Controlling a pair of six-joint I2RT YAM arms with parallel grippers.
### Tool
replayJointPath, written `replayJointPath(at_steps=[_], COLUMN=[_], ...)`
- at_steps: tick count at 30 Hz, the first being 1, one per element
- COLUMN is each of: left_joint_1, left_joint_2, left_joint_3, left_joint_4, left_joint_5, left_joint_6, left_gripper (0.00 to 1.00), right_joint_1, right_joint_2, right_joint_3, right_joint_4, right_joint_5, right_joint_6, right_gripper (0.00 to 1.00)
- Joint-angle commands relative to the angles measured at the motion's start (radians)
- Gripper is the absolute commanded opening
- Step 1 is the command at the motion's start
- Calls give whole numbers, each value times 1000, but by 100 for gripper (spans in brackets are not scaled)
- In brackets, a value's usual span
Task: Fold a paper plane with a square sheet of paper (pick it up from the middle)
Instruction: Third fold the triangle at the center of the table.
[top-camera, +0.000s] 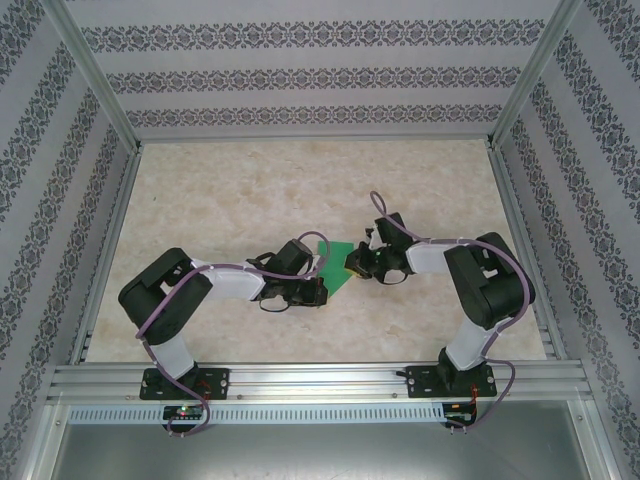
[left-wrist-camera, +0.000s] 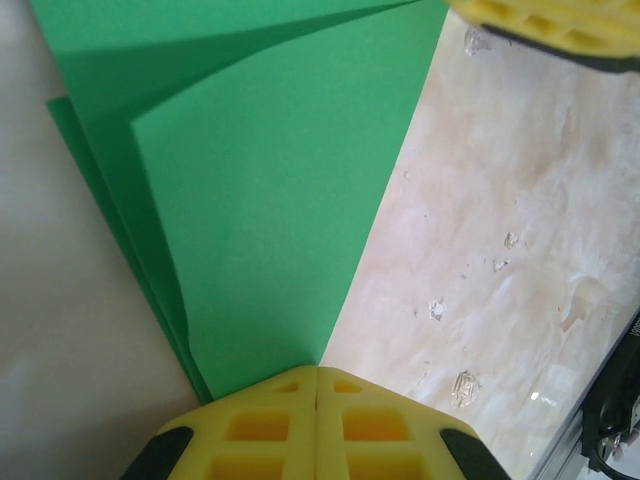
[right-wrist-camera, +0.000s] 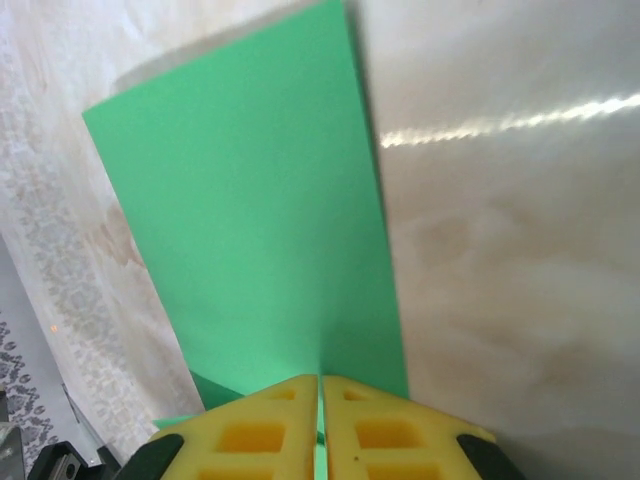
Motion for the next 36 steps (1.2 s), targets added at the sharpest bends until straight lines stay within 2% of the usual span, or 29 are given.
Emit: replayJointPath(at_steps=[1,5,10,14,24,30,36], left_joint_1=[8,9,8,16,25,26,27], left_joint_2=[-14,-91,-201,-205,-85,-49,-15], left_joint_3=[-40,-9,86,142,187,202,211], left_joint_4=[-151,-199,-279,-315,-291,-305,-310], left_joint_5=[-61,-77,-105,-159,-193,-248,-254], left_joint_6=[38,68,106,114,94,107,123], left_gripper=[7,11,15,15,11,10,10], right_joint_1=[-45,-51,-44,-33,29,56,81], right_joint_2=[-21,-105,-187,-219,-228,-198,-170], right_joint_3=[2,8,-21,-59,-122,-118,-106], right_joint_4=[-23,-61,-94,-75,5,33,65], right_joint_5=[17,14,16,11,-12,-30,-38], right_joint_6=[-48,-62,-56,-29,30,44,61], right_gripper=[13,22,39,45,48,49,49])
